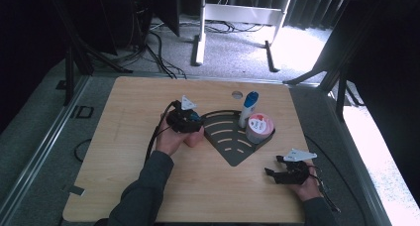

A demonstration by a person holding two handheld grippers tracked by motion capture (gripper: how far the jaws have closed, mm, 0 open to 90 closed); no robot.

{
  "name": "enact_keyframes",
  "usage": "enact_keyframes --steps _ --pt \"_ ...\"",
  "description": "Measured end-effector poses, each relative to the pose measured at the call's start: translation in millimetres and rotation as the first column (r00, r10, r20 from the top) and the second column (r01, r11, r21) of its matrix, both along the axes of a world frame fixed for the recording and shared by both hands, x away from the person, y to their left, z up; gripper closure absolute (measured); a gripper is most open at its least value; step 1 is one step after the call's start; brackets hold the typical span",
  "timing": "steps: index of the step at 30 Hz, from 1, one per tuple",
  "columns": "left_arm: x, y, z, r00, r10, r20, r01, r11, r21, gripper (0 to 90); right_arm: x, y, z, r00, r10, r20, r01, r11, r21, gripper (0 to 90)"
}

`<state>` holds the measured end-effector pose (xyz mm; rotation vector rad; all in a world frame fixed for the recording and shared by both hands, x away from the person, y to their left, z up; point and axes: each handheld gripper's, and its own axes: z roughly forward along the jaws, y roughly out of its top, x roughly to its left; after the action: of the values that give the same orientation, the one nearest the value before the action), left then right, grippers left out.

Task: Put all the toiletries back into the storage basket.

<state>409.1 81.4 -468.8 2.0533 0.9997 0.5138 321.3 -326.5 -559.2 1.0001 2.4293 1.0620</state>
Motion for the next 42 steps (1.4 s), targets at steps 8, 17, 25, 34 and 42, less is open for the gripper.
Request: enact_keyframes --steps 8,17,25,34,42 --pt "0.6 3.7 0.5 0.9997 -0.022 -0.005 0.022 0.9996 -0.015 51.5 0.0 0.0 0.0 1.0 0.0 0.0 0.0 1.0 0.0 25.4" --pt "0.5 4.1 0.9 0.9998 -0.02 -0.01 0.02 0.9996 -0.021 52.0 0.0 0.0 0.0 1.0 0.0 0.0 0.0 1.0 0.0 25.4" --pt "-0.7 3.1 2.0 0.9998 -0.018 -0.009 0.018 0.9998 -0.012 52.2 0.0 0.0 0.0 1.0 0.0 0.0 0.0 1.0 0.0 25.4" --pt "-1.9 2.6 3.5 0.9997 -0.015 -0.017 0.015 0.9999 -0.002 52.6 0.0 0.0 0.0 1.0 0.0 0.0 0.0 1.0 0.0 25.4" --pt "-3.1 1.1 4.2 0.9996 -0.021 -0.019 0.022 0.9998 0.002 52.7 0.0 0.0 0.0 1.0 0.0 0.0 0.0 1.0 0.0 25.4"
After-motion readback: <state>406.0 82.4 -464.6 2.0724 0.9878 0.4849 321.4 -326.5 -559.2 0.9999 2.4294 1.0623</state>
